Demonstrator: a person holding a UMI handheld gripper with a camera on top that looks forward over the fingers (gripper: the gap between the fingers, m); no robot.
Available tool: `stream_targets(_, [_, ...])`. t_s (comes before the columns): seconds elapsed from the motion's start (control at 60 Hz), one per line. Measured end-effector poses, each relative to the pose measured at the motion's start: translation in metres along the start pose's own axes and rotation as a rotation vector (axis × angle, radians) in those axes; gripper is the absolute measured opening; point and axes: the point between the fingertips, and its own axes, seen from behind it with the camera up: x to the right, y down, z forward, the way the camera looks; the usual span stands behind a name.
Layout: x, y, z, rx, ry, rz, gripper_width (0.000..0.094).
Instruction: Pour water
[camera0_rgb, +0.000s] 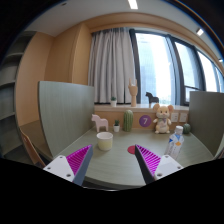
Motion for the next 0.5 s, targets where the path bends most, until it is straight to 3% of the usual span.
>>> stream_targets(0.283, [0.059,0.044,0.001,0.029,0.075,0.023,0.0858])
stream_targets(0.5, [0.159,0.078,0.000,0.023,0.267,0.037,0.0848])
